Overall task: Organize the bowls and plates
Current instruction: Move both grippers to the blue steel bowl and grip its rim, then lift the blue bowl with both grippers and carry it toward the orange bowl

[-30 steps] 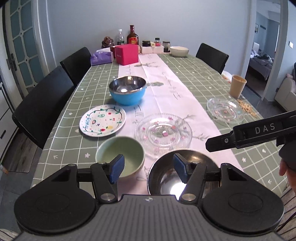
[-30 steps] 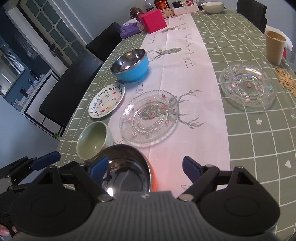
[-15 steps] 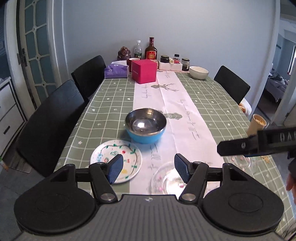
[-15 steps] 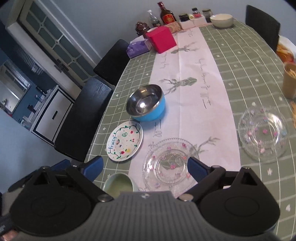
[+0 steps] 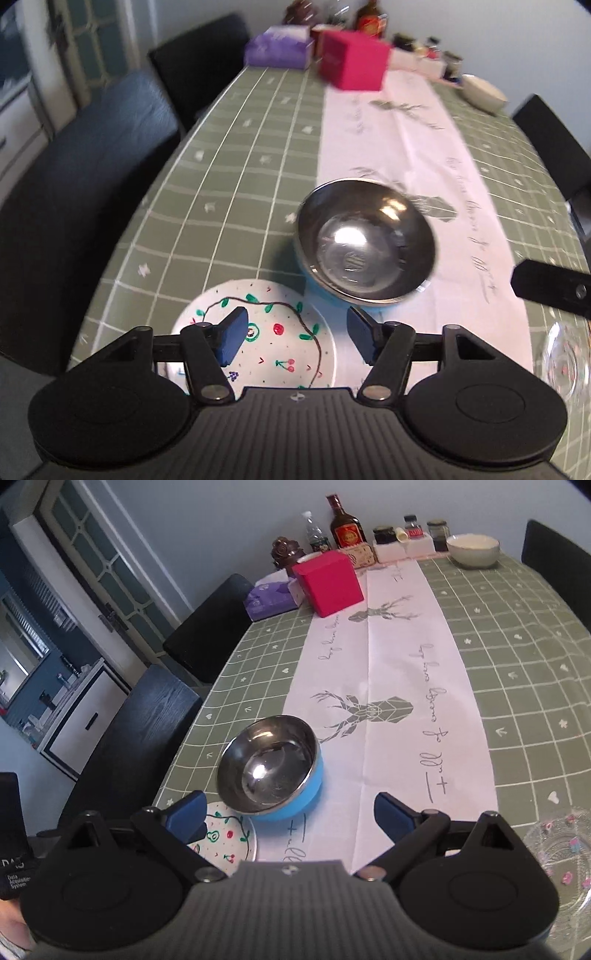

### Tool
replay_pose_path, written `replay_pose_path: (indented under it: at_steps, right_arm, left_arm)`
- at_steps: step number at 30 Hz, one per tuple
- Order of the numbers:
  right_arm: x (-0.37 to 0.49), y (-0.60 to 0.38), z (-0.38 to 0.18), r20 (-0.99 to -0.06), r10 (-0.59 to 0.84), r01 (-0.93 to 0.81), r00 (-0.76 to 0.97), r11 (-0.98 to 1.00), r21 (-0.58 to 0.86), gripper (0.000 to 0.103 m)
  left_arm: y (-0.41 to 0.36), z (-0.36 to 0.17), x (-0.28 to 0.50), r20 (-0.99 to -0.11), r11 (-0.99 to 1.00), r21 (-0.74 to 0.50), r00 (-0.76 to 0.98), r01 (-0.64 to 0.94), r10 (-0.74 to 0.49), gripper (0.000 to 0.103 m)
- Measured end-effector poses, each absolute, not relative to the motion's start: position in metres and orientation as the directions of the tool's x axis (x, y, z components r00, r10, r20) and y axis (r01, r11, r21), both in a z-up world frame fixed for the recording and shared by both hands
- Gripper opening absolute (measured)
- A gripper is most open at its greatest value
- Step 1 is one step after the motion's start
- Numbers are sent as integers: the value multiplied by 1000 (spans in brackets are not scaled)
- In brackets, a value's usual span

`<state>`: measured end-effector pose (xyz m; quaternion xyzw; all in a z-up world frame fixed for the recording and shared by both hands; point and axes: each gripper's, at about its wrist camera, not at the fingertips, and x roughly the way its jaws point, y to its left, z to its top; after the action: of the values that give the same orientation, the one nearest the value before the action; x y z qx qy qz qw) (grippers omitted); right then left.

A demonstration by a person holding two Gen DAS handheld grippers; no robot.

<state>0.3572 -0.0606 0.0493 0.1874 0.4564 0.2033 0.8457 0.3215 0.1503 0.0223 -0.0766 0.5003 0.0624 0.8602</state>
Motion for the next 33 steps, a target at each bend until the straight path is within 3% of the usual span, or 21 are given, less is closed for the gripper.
replay_pose_path:
  at_steps: [2,13,15,17,21,25,30,33]
  right_arm:
    - [375,-54,35,-697,533,-166,480,835,524,85]
    - [424,-33,-16,-714,524,-132,464,838,529,66]
    - [429,-32,-22,-710,534,-131,459,831,540,60]
    - [434,-30,-28,-714,535,-127,452,831,542,43]
    - [440,-31,-38,-720,528,-95,450,830,549,25]
    - [439,-34,-41,-696,543,-100,469,816,569,21]
    - [437,-37,-42,-690,553,-98,467,808,581,18]
    - [434,-35,-40,-689,556,-126,465,812,570,18]
  left_arm:
    - [160,10,334,-886,973,-96,463,-209,12,62]
    - [169,-3,361,-901,969,-131,432,-210,-28,57]
    - [163,2,356,-893,978,-125,448,-170,-36,57]
    - [155,9,354,-871,988,-108,490,-112,-40,58]
    - [149,14,358,-841,987,-141,535,-83,-75,63]
    - [153,12,366,-830,973,-197,548,-117,-102,67]
    - [156,-8,380,-868,971,-131,497,-202,-14,67]
    - [156,-18,387,-892,970,-101,451,-220,10,55]
